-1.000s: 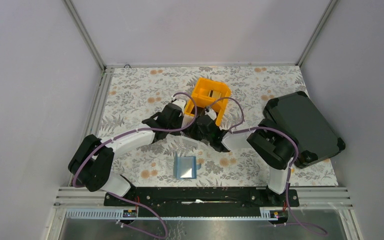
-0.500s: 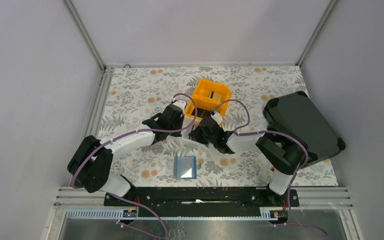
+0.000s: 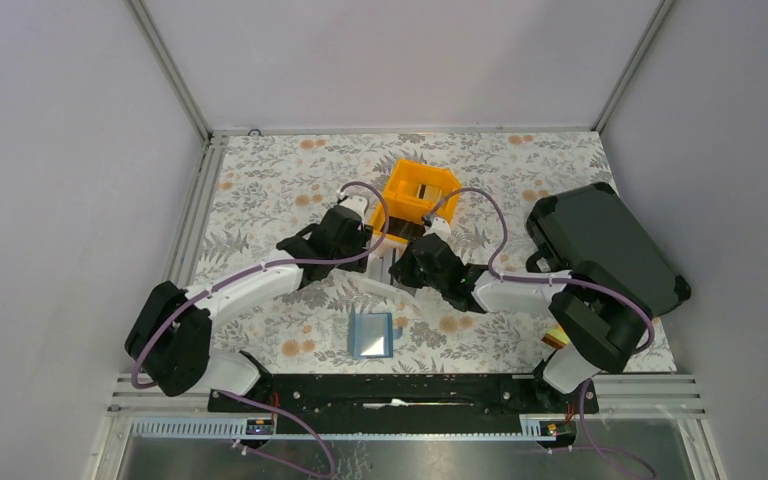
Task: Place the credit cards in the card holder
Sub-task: Pick up the credit card from the storage box.
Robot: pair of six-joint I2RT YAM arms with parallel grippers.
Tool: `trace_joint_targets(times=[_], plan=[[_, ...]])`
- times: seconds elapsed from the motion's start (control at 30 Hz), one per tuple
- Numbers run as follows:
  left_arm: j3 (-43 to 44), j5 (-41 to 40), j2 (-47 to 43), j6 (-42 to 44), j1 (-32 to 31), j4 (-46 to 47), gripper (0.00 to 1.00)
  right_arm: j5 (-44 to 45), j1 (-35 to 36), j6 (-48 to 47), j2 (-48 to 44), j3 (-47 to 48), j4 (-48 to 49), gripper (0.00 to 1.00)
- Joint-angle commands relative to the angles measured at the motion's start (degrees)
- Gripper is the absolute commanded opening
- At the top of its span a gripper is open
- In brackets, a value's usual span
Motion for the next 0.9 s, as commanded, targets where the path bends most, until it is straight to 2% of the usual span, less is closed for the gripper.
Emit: trace_joint_targets(times=[0.0, 0.2, 0.4, 0.63, 0.73, 0.87], plan=[[4.1, -1.1, -4.2, -0.8, -0.2, 1.1, 0.56, 0.0, 0.3, -9.3, -5.1, -3.0, 3.4, 0.0], [4.9, 2.2, -8.0, -2.5, -0.2, 2.2, 0.74, -2.9, -1.7, -16.1, -8.9, -7.2, 10.5, 0.0], [3.8, 10.9, -9.6, -6.4, 0.1, 6.0, 0.83, -16.2, -9.0, -20.2, -10.6, -12.4, 20.6, 0.0], [0.2, 20.9, -12.5, -11.8, 0.9, 14.3, 0.91, -26.8, -14.2, -22.3, -14.9, -12.9, 22.1, 0.0], [-2.1, 26.1, -13.9, -12.9, 1.5, 20.2, 0.98, -29.5, -15.3, -21.5, -17.4, -13.0, 22.1, 0.0], [-3.3, 29.8, -13.3, -14.7, 3.5, 22.7, 0.99, -31.2, -16.1, -20.5, -20.0, -13.0, 22.1, 0.0]])
